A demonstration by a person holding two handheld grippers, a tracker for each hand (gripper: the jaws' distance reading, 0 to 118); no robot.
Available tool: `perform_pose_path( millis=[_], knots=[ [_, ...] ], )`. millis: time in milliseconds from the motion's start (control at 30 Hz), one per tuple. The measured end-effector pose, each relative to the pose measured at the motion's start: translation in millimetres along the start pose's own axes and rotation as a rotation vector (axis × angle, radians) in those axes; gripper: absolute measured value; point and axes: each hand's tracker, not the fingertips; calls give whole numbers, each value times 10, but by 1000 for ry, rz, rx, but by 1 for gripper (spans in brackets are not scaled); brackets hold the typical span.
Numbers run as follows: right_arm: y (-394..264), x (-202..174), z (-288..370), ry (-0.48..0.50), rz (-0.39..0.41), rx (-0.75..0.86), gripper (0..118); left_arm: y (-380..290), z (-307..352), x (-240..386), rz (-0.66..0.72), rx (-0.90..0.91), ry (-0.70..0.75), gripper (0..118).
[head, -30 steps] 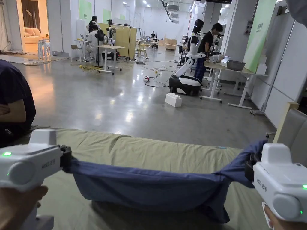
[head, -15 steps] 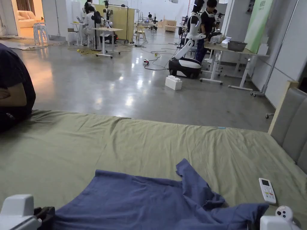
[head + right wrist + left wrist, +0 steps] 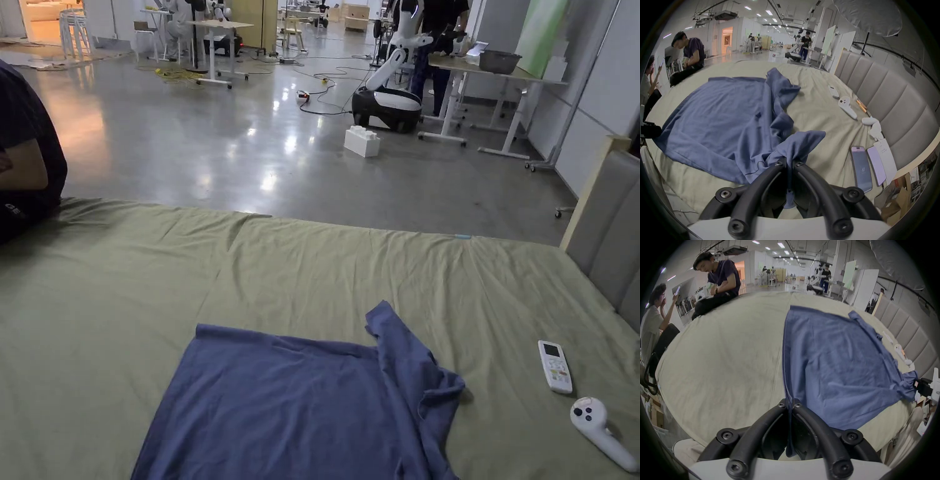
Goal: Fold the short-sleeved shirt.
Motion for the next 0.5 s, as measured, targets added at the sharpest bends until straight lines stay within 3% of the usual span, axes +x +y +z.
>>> perform_pose_path(
  millis=[133, 233, 267, 333, 367, 433, 500],
  knots=[
    [-98, 1, -146, -7, -14, -40, 7, -98, -173, -19, 21, -27, -2, 3],
    [-107, -1, -161, -9, -25, -54, 24, -67, -153, -6, 35, -23, 3, 4],
    [-91, 9, -148, -13, -29, -51, 35, -35, -143, 0, 36, -25, 4, 5],
    [-27, 5, -87, -34, -38, -18, 62, 47, -84, 39, 31, -19, 10, 17],
    [25, 8, -49, -41, -43, 10, 81, 72, -58, 49, 26, 2, 14, 32],
    [150, 14, 38, -39, -60, 81, 96, 196, 77, 104, 20, 63, 17, 59],
    [300, 0, 137, -33, -79, 155, 99, 307, 215, 171, 17, 137, 0, 65]
  ],
)
